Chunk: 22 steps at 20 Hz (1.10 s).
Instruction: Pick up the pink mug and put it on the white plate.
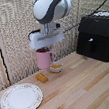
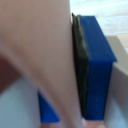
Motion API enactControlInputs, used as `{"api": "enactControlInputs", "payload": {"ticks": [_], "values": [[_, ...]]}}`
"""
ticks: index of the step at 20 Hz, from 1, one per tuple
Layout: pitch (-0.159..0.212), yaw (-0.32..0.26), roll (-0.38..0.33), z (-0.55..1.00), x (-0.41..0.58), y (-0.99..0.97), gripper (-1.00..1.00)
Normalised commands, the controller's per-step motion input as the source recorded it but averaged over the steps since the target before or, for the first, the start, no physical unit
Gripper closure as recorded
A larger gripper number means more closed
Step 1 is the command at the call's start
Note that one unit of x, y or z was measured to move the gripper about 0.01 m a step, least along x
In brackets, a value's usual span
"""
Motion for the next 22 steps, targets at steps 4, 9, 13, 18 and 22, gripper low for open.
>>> {"api": "enactControlInputs", "payload": {"ticks": [4,9,13,18,22], "values": [[0.057,-0.013,0.0,0.0,0.367,0.93,1.0],[0.041,0.0,-0.004,-0.07,0.577,0.84,1.0],[0.036,0.004,-0.032,-0.2,0.578,0.72,1.0],[0.003,0.036,-0.059,-0.39,0.382,0.42,1.0],[0.001,0.04,-0.079,-0.42,0.228,0.44,1.0]]}}
